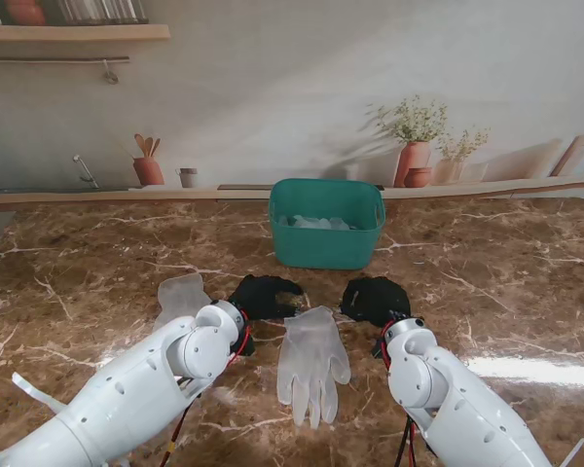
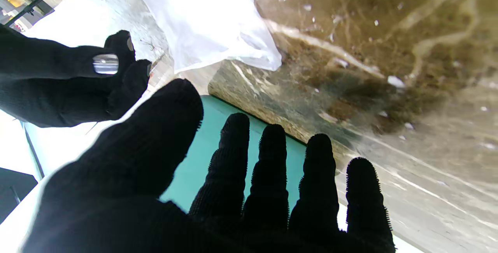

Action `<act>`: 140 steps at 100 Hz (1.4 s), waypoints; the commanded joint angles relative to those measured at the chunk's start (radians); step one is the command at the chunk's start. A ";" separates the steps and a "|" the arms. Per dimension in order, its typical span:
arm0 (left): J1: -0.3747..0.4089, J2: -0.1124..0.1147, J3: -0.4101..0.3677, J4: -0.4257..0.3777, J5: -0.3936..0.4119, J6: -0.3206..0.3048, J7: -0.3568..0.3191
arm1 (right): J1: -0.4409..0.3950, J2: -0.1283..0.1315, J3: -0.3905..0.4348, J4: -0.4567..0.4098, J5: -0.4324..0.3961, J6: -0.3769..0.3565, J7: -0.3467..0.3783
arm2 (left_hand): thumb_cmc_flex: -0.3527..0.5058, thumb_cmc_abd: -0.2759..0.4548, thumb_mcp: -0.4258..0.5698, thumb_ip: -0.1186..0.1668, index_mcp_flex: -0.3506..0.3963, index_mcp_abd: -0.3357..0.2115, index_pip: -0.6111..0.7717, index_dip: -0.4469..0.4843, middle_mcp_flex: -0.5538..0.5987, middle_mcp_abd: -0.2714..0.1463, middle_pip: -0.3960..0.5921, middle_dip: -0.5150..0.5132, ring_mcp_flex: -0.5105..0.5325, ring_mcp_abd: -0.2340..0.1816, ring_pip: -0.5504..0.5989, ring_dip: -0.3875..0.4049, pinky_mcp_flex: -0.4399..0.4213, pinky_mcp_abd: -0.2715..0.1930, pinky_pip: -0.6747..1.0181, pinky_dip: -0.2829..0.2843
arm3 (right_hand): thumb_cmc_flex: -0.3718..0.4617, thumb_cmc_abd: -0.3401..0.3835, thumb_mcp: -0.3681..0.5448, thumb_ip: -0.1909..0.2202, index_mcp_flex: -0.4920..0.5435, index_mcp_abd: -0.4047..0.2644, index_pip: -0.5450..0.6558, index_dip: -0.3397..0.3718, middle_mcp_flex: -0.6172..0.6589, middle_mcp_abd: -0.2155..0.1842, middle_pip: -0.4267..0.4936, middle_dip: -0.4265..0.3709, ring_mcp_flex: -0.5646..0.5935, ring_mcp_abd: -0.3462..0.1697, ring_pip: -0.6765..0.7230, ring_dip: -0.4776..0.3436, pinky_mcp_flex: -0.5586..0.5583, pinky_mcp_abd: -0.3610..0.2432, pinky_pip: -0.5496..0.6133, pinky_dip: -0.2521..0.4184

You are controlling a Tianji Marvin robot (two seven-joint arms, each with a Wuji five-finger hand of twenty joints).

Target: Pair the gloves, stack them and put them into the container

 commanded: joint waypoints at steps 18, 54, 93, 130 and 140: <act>0.067 0.064 -0.130 -0.134 0.078 -0.025 -0.067 | -0.093 0.017 0.078 -0.118 -0.033 0.019 0.051 | -0.053 0.026 -0.039 0.017 -0.029 -0.016 -0.017 -0.008 -0.042 -0.019 -0.009 -0.016 -0.029 -0.053 -0.036 -0.039 0.001 -0.061 -0.092 -0.055 | -0.097 0.062 -0.037 0.137 -0.073 0.027 -0.254 0.156 -0.160 -0.001 -0.130 -0.108 -0.113 -0.015 -0.213 -0.109 -0.085 -0.037 -0.153 -0.058; 0.223 0.145 -0.408 -0.297 0.279 0.050 -0.243 | -0.147 0.022 0.119 -0.177 -0.056 0.012 0.048 | -0.052 0.020 -0.076 0.019 -0.071 0.066 -0.088 -0.045 -0.073 0.024 -0.015 -0.018 -0.076 -0.024 -0.047 -0.032 -0.008 -0.024 -0.097 -0.060 | -0.099 0.068 -0.049 0.142 -0.068 0.021 -0.259 0.163 -0.166 -0.003 -0.126 -0.124 -0.106 -0.014 -0.234 -0.112 -0.078 -0.028 -0.159 -0.057; 0.279 0.175 -0.609 -0.269 0.354 0.131 -0.362 | -0.152 0.024 0.118 -0.208 -0.054 0.013 0.068 | -0.070 -0.014 -0.163 0.026 -0.154 0.066 -0.101 -0.054 -0.206 0.015 -0.053 -0.018 -0.213 -0.042 -0.106 -0.033 -0.045 -0.064 -0.347 0.064 | -0.098 0.069 -0.049 0.142 -0.053 0.019 -0.252 0.167 -0.150 -0.003 -0.110 -0.119 -0.096 -0.015 -0.225 -0.102 -0.071 -0.024 -0.152 -0.050; 0.148 0.195 -0.606 -0.081 0.267 0.157 -0.494 | -0.143 0.023 0.106 -0.207 -0.050 0.019 0.071 | -0.072 -0.031 -0.240 0.023 -0.180 -0.066 -0.062 -0.031 -0.279 0.003 -0.080 -0.017 -0.275 -0.052 -0.139 -0.023 -0.021 -0.080 -0.478 0.069 | -0.097 0.069 -0.044 0.143 -0.030 0.017 -0.238 0.171 -0.127 -0.003 -0.094 -0.109 -0.082 -0.015 -0.205 -0.090 -0.063 -0.022 -0.140 -0.043; 0.112 0.192 -0.585 -0.030 0.224 0.157 -0.492 | -0.142 0.023 0.105 -0.206 -0.051 0.022 0.075 | -0.066 -0.035 -0.257 0.025 -0.192 -0.123 -0.048 -0.022 -0.286 -0.007 -0.086 -0.016 -0.281 -0.056 -0.147 -0.023 -0.016 -0.083 -0.502 0.033 | -0.098 0.069 -0.044 0.142 -0.026 0.014 -0.236 0.171 -0.124 -0.003 -0.092 -0.107 -0.080 -0.015 -0.203 -0.089 -0.063 -0.023 -0.140 -0.042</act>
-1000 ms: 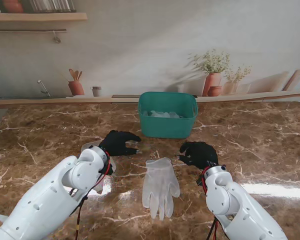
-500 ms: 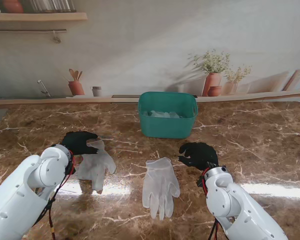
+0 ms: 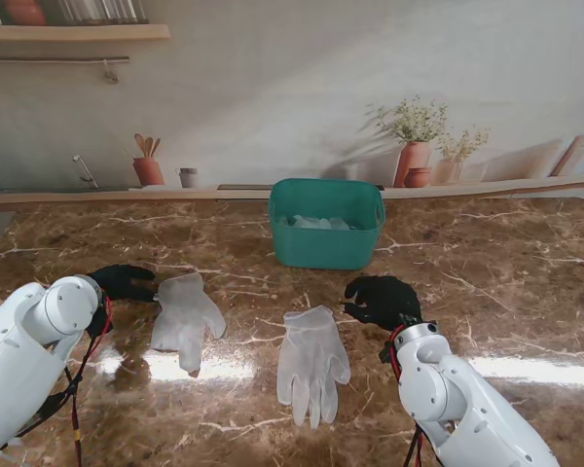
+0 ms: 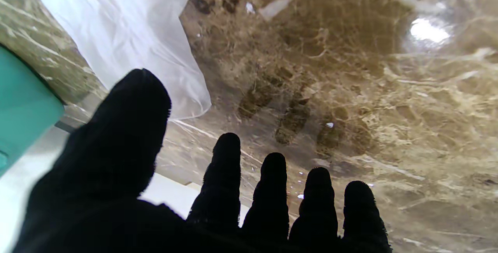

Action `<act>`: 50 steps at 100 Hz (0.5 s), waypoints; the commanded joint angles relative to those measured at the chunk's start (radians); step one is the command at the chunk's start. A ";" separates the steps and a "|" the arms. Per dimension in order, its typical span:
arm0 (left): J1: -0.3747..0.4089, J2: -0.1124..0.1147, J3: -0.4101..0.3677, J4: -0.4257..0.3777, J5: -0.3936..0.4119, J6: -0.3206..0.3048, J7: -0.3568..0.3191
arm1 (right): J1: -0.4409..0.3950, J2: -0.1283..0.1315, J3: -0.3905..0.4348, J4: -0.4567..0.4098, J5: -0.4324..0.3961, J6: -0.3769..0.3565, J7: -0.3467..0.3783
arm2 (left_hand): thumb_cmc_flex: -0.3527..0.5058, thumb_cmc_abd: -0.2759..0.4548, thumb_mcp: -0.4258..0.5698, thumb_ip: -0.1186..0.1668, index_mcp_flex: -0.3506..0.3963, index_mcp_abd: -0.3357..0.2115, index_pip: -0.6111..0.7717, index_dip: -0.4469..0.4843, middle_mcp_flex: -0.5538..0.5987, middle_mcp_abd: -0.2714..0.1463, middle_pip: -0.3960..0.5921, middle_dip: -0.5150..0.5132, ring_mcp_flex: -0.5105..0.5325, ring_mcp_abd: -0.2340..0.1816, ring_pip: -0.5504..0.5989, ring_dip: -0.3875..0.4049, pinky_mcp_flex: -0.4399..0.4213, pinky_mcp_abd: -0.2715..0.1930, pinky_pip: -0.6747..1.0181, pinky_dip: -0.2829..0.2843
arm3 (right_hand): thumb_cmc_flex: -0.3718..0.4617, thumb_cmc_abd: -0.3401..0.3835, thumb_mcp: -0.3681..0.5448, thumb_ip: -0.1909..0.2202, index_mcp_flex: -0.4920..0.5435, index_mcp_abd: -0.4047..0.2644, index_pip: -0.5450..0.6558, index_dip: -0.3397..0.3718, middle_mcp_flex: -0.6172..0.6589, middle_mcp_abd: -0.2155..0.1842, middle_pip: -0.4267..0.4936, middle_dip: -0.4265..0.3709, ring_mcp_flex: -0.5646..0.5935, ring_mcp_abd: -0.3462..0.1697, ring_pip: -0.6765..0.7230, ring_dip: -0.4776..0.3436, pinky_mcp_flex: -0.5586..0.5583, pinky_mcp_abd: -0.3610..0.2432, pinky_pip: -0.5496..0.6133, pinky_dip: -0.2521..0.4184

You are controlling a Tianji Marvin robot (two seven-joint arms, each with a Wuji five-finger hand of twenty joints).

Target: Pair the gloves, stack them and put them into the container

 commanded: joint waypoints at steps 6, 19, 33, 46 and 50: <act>-0.042 -0.001 0.026 0.050 -0.011 -0.003 0.000 | -0.004 -0.001 -0.001 0.002 0.004 0.010 0.020 | -0.012 -0.032 -0.036 0.015 -0.037 -0.080 0.020 0.019 -0.042 -0.030 -0.016 -0.005 -0.044 -0.036 -0.029 0.007 0.008 -0.029 -0.049 -0.032 | -0.036 0.007 -0.010 0.030 0.022 -0.007 0.015 0.011 0.022 -0.007 0.020 0.000 0.015 -0.016 0.014 0.012 0.000 -0.004 0.010 -0.004; -0.079 -0.003 0.054 0.094 -0.050 -0.021 -0.008 | -0.002 0.000 -0.002 0.001 0.003 0.012 0.023 | -0.011 -0.037 -0.042 0.016 -0.055 -0.134 0.038 0.030 -0.062 -0.046 -0.025 -0.002 -0.058 -0.046 -0.040 0.005 0.013 -0.030 -0.068 -0.072 | -0.036 0.007 -0.009 0.030 0.025 -0.008 0.017 0.011 0.028 -0.007 0.023 0.003 0.017 -0.016 0.016 0.013 0.001 -0.003 0.011 -0.003; -0.104 -0.009 0.083 0.129 -0.085 -0.040 -0.001 | 0.001 0.000 -0.006 0.004 0.006 0.017 0.026 | 0.003 -0.045 -0.033 0.018 -0.064 -0.144 0.038 0.030 -0.074 -0.050 -0.026 0.001 -0.064 -0.047 -0.044 0.006 0.014 -0.033 -0.072 -0.088 | -0.035 0.007 -0.008 0.030 0.030 -0.010 0.020 0.012 0.032 -0.006 0.024 0.005 0.019 -0.016 0.019 0.014 0.002 -0.004 0.011 -0.003; -0.117 -0.017 0.107 0.154 -0.111 -0.069 0.020 | 0.002 -0.002 -0.010 0.008 0.009 0.017 0.021 | 0.003 -0.067 0.016 0.013 -0.031 -0.164 0.079 0.049 -0.072 -0.054 -0.022 0.007 -0.063 -0.049 -0.048 0.013 0.017 -0.033 -0.073 -0.116 | -0.031 0.007 -0.006 0.024 0.036 -0.011 0.024 0.009 0.038 -0.007 0.027 0.006 0.022 -0.017 0.022 0.016 0.003 -0.004 0.013 -0.002; -0.122 -0.017 0.117 0.161 -0.114 -0.081 0.020 | 0.002 -0.002 -0.011 0.008 0.009 0.017 0.021 | 0.011 -0.071 0.027 0.014 -0.010 -0.168 0.093 0.056 -0.072 -0.056 -0.022 0.008 -0.064 -0.052 -0.048 0.013 0.017 -0.034 -0.072 -0.117 | -0.030 0.006 -0.005 0.022 0.036 -0.012 0.024 0.008 0.040 -0.007 0.028 0.007 0.023 -0.017 0.022 0.016 0.003 -0.004 0.013 -0.003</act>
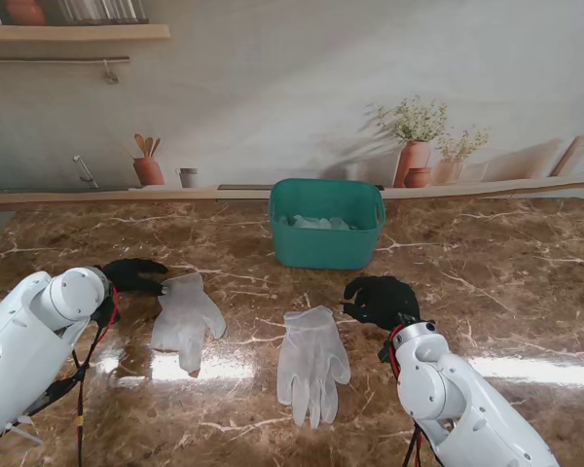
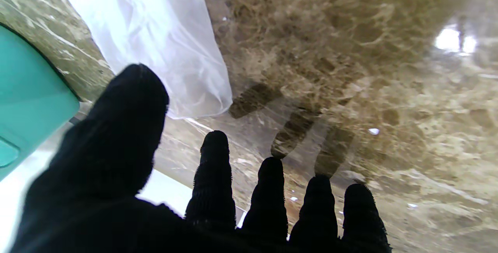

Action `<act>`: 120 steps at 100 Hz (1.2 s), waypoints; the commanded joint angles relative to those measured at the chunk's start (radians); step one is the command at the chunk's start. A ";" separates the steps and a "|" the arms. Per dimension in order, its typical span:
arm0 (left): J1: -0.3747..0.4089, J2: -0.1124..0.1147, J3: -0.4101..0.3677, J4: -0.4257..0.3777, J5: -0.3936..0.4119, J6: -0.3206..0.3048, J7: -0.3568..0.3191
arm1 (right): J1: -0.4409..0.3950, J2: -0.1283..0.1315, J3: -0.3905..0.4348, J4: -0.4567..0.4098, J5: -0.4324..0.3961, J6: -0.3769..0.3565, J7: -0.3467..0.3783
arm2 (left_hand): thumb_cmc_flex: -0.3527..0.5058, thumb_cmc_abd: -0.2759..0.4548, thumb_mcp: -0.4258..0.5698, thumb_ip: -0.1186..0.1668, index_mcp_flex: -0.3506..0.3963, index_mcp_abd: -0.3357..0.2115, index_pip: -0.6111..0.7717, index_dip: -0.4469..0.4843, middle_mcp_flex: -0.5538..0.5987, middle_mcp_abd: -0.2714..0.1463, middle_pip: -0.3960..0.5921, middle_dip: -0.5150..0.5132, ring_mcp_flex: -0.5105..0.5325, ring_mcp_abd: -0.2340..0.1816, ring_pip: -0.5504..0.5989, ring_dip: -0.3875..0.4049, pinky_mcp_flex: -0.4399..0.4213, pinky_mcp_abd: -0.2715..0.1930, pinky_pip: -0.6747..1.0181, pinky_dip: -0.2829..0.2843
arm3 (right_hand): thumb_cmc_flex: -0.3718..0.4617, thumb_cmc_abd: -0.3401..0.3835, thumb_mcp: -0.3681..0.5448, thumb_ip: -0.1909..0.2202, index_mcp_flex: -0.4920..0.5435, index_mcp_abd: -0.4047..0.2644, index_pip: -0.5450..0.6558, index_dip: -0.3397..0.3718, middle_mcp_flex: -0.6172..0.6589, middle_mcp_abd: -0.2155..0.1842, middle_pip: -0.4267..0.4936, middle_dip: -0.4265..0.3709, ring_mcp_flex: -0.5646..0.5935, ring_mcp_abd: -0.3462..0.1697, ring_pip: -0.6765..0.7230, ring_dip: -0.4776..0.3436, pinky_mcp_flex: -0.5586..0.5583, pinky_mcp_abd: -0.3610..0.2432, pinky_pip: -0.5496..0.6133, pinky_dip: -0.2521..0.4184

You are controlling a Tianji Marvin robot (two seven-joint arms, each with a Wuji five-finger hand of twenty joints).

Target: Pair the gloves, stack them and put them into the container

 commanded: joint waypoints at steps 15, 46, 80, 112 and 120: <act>-0.013 -0.014 0.048 0.028 -0.007 -0.044 0.000 | -0.005 -0.002 -0.002 0.006 0.005 0.006 0.012 | 0.016 -0.064 0.153 0.000 0.083 -0.049 0.257 0.211 -0.028 -0.030 0.000 0.017 -0.010 -0.052 0.012 0.027 0.004 -0.036 -0.019 -0.034 | -0.027 0.006 -0.004 0.012 0.027 -0.012 0.020 -0.001 0.016 -0.008 0.016 0.008 0.024 -0.017 0.018 0.016 0.002 -0.004 0.012 -0.003; 0.036 -0.036 0.044 -0.030 -0.014 -0.043 0.099 | -0.007 -0.004 -0.001 0.004 0.005 0.001 0.001 | 0.280 0.002 0.093 -0.039 0.213 -0.150 0.643 0.581 0.147 -0.108 0.073 0.026 0.137 -0.101 0.061 0.024 -0.022 -0.027 0.078 0.155 | -0.023 0.008 0.000 -0.006 0.027 -0.015 0.036 -0.025 0.021 -0.007 0.018 0.010 0.027 -0.016 0.022 0.017 0.002 -0.004 0.012 -0.003; 0.177 -0.027 -0.058 -0.297 -0.034 -0.178 0.082 | -0.044 -0.004 0.015 -0.064 0.021 -0.002 0.016 | 0.263 0.025 0.124 -0.047 0.214 -0.147 0.607 0.614 0.755 -0.075 0.090 0.146 0.529 -0.017 0.251 0.098 0.003 0.002 0.207 0.302 | -0.032 0.015 -0.002 0.000 0.020 -0.014 0.043 -0.040 0.006 -0.006 0.008 0.007 0.014 -0.015 0.014 0.014 -0.007 -0.006 0.007 -0.005; 0.283 -0.020 -0.118 -0.508 -0.101 -0.302 0.052 | -0.088 -0.003 0.038 -0.138 0.061 -0.026 0.054 | 0.253 0.018 0.145 -0.048 0.207 -0.157 0.605 0.635 0.908 -0.099 0.056 0.203 0.625 -0.009 0.311 0.140 0.013 0.019 0.366 0.221 | -0.046 -0.006 -0.056 0.025 -0.059 -0.004 -0.021 -0.032 -0.112 -0.002 -0.052 -0.015 -0.069 -0.012 -0.047 -0.005 -0.065 -0.015 -0.043 -0.010; 0.305 -0.019 -0.125 -0.556 -0.122 -0.317 0.046 | -0.100 -0.001 0.043 -0.162 0.073 -0.039 0.069 | 0.252 0.018 0.145 -0.049 0.208 -0.156 0.605 0.634 0.913 -0.100 0.053 0.202 0.628 -0.007 0.311 0.142 0.012 0.021 0.375 0.215 | -0.054 -0.018 -0.092 0.022 -0.115 0.015 -0.064 -0.033 -0.191 0.004 -0.085 -0.027 -0.134 -0.009 -0.087 -0.016 -0.110 -0.022 -0.084 -0.007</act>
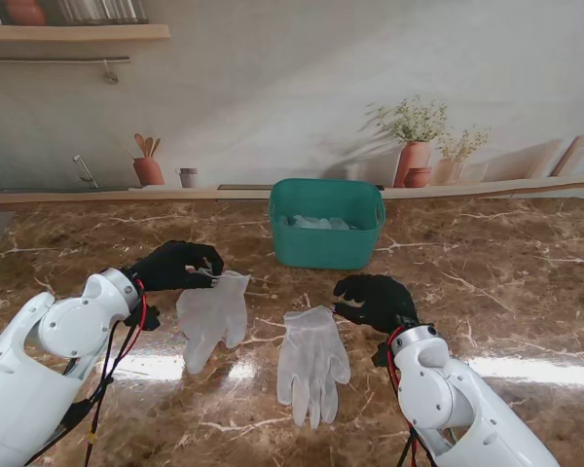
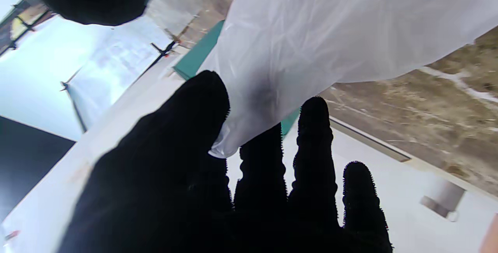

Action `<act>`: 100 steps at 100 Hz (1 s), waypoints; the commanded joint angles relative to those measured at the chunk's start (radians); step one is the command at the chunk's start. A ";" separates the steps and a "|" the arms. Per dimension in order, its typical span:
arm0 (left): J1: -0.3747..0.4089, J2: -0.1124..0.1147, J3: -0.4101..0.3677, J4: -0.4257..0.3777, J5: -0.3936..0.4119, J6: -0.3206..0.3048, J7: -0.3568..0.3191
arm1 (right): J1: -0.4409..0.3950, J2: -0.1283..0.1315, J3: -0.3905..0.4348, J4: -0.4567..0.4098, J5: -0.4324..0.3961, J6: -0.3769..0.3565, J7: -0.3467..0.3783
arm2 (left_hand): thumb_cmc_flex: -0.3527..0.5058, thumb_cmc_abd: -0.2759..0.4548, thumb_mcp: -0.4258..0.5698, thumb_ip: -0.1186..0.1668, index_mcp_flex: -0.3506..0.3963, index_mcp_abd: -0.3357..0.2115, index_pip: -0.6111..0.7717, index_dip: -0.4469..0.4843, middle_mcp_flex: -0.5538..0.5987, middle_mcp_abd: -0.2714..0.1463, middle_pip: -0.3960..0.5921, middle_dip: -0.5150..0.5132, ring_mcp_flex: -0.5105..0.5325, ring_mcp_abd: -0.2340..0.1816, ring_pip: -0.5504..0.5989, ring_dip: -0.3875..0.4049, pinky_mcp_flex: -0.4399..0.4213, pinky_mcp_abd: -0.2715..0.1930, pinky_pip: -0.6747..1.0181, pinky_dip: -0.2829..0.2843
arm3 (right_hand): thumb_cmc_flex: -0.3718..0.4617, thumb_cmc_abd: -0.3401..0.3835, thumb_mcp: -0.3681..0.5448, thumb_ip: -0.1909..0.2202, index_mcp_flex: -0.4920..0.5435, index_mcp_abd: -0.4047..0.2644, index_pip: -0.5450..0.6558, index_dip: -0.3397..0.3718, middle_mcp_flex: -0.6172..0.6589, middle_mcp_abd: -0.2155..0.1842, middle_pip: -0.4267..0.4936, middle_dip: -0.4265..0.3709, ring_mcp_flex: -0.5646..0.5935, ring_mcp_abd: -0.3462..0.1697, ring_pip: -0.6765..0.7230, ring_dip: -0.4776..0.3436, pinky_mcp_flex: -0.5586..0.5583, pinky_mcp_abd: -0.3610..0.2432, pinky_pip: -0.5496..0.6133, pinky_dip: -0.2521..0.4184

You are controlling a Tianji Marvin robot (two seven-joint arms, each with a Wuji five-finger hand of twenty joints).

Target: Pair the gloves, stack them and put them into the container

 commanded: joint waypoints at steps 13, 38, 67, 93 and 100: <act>0.046 0.001 -0.003 -0.119 -0.034 -0.031 -0.007 | -0.037 0.006 0.011 -0.071 0.044 -0.024 0.080 | -0.013 0.005 0.022 -0.023 0.002 -0.051 -0.008 0.015 0.048 -0.029 -0.010 0.011 0.039 0.010 0.034 0.022 -0.006 0.004 0.042 -0.028 | -0.041 -0.005 -0.104 0.028 -0.116 0.039 -0.091 -0.004 -0.156 0.011 -0.066 -0.042 -0.139 -0.009 -0.076 -0.029 -0.077 -0.036 -0.086 0.018; 0.064 0.005 0.015 -0.197 -0.073 -0.072 -0.025 | -0.054 0.010 0.020 -0.130 0.091 -0.030 0.130 | -0.010 0.012 0.016 -0.022 -0.001 -0.053 -0.013 0.016 0.044 -0.033 -0.020 0.009 0.037 0.006 0.028 0.025 -0.010 0.003 0.045 -0.049 | -0.075 0.034 -0.278 0.087 -0.274 0.139 -0.212 -0.034 -0.273 0.037 -0.099 -0.082 -0.200 -0.008 -0.099 -0.043 -0.095 -0.043 -0.133 0.069; 0.095 0.004 0.035 -0.270 -0.075 -0.125 0.001 | -0.054 0.019 0.029 -0.167 0.247 -0.031 0.247 | -0.008 0.014 0.002 -0.020 -0.003 -0.059 -0.017 0.019 0.045 -0.041 -0.026 0.006 0.039 0.007 0.030 0.034 -0.011 0.005 0.049 -0.068 | -0.155 0.019 -0.212 0.072 -0.322 0.180 -0.208 -0.023 -0.428 0.066 -0.132 -0.107 -0.385 -0.004 -0.168 -0.076 -0.190 -0.064 -0.210 0.084; 0.100 0.002 0.062 -0.292 -0.063 -0.146 0.019 | -0.063 0.026 0.032 -0.189 0.401 -0.098 0.323 | -0.011 0.013 -0.002 -0.020 -0.001 -0.058 -0.019 0.018 0.051 -0.045 -0.026 0.007 0.048 0.008 0.034 0.041 -0.010 0.006 0.056 -0.076 | -0.166 0.020 -0.208 0.068 -0.267 0.166 -0.154 0.024 -0.410 0.056 -0.116 -0.097 -0.403 -0.008 -0.161 -0.071 -0.210 -0.066 -0.257 0.115; 0.100 0.001 0.068 -0.291 -0.055 -0.148 0.027 | -0.069 0.023 0.031 -0.194 0.436 -0.111 0.324 | -0.011 0.012 -0.002 -0.019 0.001 -0.058 -0.019 0.017 0.052 -0.046 -0.027 0.007 0.050 0.009 0.036 0.043 -0.010 0.007 0.060 -0.077 | -0.151 0.016 -0.208 0.069 -0.245 0.161 -0.142 0.033 -0.384 0.052 -0.102 -0.088 -0.390 -0.008 -0.148 -0.064 -0.208 -0.062 -0.257 0.123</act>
